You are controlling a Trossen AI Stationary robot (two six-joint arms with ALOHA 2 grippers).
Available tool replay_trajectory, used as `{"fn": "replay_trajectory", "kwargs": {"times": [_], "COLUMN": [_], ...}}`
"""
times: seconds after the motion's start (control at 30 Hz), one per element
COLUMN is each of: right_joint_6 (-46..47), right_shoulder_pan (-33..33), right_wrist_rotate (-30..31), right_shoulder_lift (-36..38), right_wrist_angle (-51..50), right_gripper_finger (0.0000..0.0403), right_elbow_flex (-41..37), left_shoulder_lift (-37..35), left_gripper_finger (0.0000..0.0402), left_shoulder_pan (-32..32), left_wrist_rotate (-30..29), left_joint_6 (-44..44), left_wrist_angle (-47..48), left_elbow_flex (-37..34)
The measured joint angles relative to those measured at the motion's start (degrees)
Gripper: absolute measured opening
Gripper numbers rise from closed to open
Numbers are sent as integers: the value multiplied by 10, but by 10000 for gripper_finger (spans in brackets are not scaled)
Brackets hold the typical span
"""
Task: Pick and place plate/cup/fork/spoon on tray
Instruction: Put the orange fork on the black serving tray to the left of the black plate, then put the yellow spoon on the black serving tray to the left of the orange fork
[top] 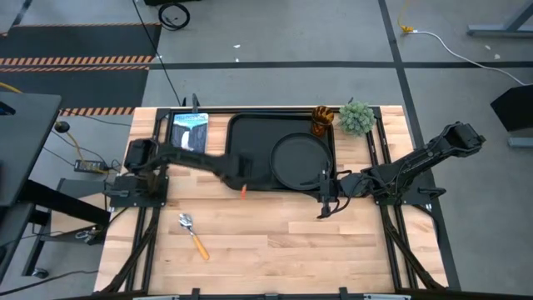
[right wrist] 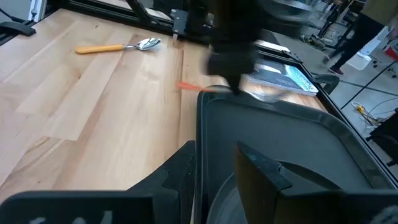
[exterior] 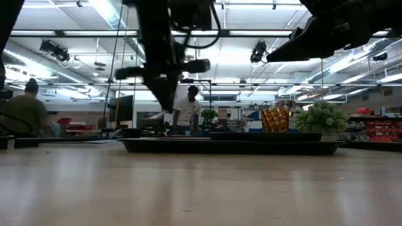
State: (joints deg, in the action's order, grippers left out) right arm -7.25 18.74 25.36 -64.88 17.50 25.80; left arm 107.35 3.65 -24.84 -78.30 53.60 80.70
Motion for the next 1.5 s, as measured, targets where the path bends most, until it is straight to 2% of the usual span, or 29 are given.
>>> {"fn": "replay_trajectory", "kwargs": {"times": [0.13, 0.27, 0.47, 0.63, 0.83, 1.13, 1.27, 1.5], "right_joint_6": [0, -3, -4, -4, -4, -4, -4, -2], "right_shoulder_pan": [0, 0, -1, -1, -1, -1, -1, -1], "right_wrist_rotate": [0, 0, 0, 0, 0, -12, -12, -10], "right_shoulder_lift": [0, 0, 0, 0, 0, 0, 0, 0], "right_wrist_angle": [0, 0, 14, 18, 22, 23, 21, 17], "right_gripper_finger": [112, 112, 112, 112, 112, 112, 112, 112], "right_elbow_flex": [0, 0, 0, 0, 0, 0, 0, 0], "left_shoulder_lift": [3, 16, 60, 86, 97, 81, 53, 19], "left_gripper_finger": [16, 16, 16, 16, 25, 105, 127, 127], "left_shoulder_pan": [-70, -120, -157, -174, -177, -175, -169, -85], "left_wrist_rotate": [2, 32, 85, 106, 106, 109, 123, 142], "left_joint_6": [65, 101, 128, 135, 137, 161, 171, 174], "left_wrist_angle": [-64, -98, -108, -133, -141, -132, -92, -22], "left_elbow_flex": [0, 1, 0, 0, 0, 1, 0, 1]}}
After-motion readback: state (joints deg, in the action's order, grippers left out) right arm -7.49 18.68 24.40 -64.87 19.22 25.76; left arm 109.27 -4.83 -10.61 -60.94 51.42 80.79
